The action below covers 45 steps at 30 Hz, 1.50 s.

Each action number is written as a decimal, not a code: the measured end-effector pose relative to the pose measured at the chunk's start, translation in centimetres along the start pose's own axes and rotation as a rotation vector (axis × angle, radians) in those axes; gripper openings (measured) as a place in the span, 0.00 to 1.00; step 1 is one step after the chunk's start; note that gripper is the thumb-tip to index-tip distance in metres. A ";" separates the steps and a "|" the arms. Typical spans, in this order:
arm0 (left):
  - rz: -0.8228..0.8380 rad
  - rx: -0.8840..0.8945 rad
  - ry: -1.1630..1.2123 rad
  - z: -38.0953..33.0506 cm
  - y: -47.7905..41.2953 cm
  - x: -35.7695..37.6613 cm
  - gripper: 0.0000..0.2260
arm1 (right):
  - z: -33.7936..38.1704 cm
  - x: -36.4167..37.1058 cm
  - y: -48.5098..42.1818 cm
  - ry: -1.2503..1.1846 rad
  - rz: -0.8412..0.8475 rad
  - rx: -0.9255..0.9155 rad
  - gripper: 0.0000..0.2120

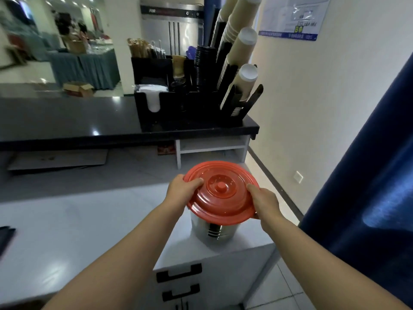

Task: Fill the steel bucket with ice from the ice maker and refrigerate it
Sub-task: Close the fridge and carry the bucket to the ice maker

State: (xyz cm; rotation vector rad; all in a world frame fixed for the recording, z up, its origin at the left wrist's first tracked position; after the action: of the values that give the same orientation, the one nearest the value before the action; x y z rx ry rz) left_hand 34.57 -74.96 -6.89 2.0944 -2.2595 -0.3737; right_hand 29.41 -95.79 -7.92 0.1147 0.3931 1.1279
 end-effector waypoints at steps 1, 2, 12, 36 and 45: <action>-0.022 -0.004 -0.002 0.2 0.5 -1.0 0.11 | 0.2 0.9 0.3 0.011 0.027 -0.013 0.10; -0.046 -0.007 -0.006 0.5 1.1 -2.1 0.12 | 0.3 2.0 0.6 0.025 0.057 -0.026 0.10; -0.361 -0.013 0.030 2.8 7.0 -14.1 0.07 | 1.9 13.5 4.7 0.116 0.333 -0.097 0.12; -0.836 -0.085 0.095 12.5 25.5 -50.3 0.05 | 4.2 47.4 29.0 0.249 0.787 -0.224 0.13; -0.922 -0.066 0.164 15.8 31.8 -62.1 0.05 | 3.9 58.8 38.2 0.182 0.919 -0.168 0.08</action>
State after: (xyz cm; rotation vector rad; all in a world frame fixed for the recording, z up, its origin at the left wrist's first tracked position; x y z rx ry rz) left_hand 5.97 -9.37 -7.42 2.8570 -1.0533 -0.2626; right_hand 19.76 -26.18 -7.96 0.0405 0.4132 2.0831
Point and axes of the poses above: each hand's wrist, its own y-axis away from the middle knuckle, its own x-axis out of the palm, z = x × y, the point moved 2 cm from there along -y, towards the middle knuckle, and after that the axes turned 4 degrees about z, right-handed, at the moved point
